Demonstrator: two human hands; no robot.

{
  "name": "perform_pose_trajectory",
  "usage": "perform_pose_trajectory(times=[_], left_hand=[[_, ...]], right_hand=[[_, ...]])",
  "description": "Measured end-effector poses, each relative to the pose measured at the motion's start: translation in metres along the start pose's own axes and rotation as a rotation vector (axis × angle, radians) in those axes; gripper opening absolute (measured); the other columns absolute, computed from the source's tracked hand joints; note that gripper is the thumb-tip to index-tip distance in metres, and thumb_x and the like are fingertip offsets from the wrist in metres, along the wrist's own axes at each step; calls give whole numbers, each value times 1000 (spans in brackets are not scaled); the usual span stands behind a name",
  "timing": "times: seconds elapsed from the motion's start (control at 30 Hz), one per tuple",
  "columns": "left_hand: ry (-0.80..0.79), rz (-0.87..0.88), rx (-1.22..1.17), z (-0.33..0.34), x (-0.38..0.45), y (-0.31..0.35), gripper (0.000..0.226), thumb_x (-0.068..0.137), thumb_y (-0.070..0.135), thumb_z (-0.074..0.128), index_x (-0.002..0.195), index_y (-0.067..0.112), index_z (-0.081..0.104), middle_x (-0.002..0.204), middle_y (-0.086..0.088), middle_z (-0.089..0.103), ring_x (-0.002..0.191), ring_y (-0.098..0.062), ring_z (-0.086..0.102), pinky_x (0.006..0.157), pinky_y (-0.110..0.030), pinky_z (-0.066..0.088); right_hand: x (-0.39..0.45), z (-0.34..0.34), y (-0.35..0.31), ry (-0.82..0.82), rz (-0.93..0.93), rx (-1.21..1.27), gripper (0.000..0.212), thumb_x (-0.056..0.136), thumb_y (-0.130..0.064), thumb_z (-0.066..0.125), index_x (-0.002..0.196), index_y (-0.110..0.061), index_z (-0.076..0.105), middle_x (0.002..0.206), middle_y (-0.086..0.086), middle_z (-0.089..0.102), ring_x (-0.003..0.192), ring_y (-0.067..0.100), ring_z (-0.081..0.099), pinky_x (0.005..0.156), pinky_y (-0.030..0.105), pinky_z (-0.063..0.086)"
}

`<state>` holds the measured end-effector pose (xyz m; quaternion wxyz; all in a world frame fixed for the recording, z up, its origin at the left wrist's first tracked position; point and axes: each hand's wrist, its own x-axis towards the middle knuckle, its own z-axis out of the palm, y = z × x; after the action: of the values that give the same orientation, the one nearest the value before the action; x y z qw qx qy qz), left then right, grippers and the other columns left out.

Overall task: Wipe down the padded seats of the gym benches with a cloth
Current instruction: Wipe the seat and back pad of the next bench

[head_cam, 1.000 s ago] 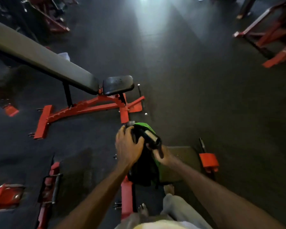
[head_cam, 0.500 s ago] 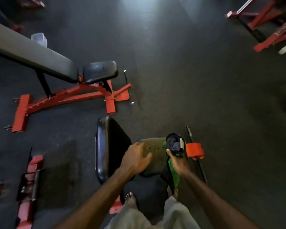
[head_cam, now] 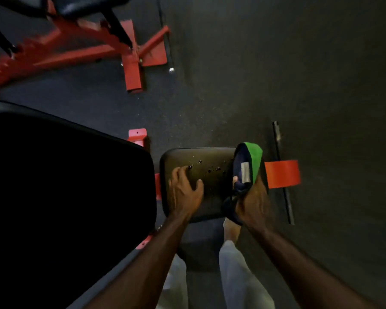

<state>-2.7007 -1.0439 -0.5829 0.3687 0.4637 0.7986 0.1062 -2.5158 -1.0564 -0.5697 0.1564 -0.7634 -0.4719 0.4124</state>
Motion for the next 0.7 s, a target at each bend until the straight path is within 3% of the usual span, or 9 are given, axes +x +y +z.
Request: perform_pose_trajectory(times=[0.07, 0.13, 0.2, 0.3, 0.37, 0.47, 0.6, 0.7], left_hand=[[57, 2, -3, 18, 21, -11, 67, 95, 37, 67, 153, 17, 40, 163, -9, 28, 149, -27, 30, 122, -47, 30], [154, 26, 20, 34, 39, -23, 65, 94, 38, 66, 150, 16, 44, 162, -10, 31, 148, -29, 31, 121, -50, 30], [260, 50, 30, 45, 51, -33, 64, 91, 40, 62, 147, 13, 49, 159, -13, 37, 146, -32, 34, 119, -51, 32], [377, 85, 47, 59, 62, -44, 65, 90, 42, 58, 146, 10, 51, 158, -16, 40, 147, -35, 34, 120, -48, 28], [409, 102, 58, 66, 66, -50, 66, 94, 45, 53, 150, 10, 47, 161, -15, 37, 150, -33, 30, 122, -44, 23], [448, 122, 80, 78, 71, -56, 68, 98, 49, 46, 154, 11, 41, 165, -14, 31, 153, -31, 26, 124, -41, 18], [499, 142, 108, 87, 73, -62, 66, 101, 49, 43, 156, 12, 39, 167, -10, 29, 156, -27, 22, 125, -43, 20], [529, 139, 121, 90, 73, -64, 65, 101, 48, 43, 156, 12, 40, 166, -10, 30, 156, -28, 23, 124, -42, 18]], right_hand=[[16, 15, 7, 40, 99, 86, 73, 85, -60, 65, 137, -10, 53, 126, 16, 64, 118, 38, 62, 102, 51, 50], [31, 30, 10, 22, -17, -180, 82, 86, -63, 61, 146, -9, 46, 145, 19, 53, 134, 40, 52, 109, 58, 45], [39, 43, 18, 15, -252, -494, 93, 91, -67, 50, 154, 0, 36, 161, 23, 35, 150, 40, 32, 117, 60, 35], [50, 62, 30, 22, -412, -623, 115, 86, -81, 40, 162, 1, 13, 170, 21, 11, 159, 33, 10, 127, 52, 16], [58, 75, 34, -21, -505, -593, 110, 90, -78, 43, 164, -7, 5, 172, 15, 5, 160, 28, 4, 129, 49, 11], [70, 93, 47, -70, -608, -656, 93, 96, -68, 46, 166, -21, 7, 173, 8, 3, 160, 27, 4, 125, 56, 20], [89, 90, 59, -98, -687, -726, 90, 97, -55, 52, 166, -26, 3, 174, 7, -2, 160, 27, 2, 124, 57, 24], [90, 90, 44, 41, -492, -611, 81, 100, -49, 43, 166, -22, 5, 174, 7, 1, 160, 25, 2, 128, 50, 14]])
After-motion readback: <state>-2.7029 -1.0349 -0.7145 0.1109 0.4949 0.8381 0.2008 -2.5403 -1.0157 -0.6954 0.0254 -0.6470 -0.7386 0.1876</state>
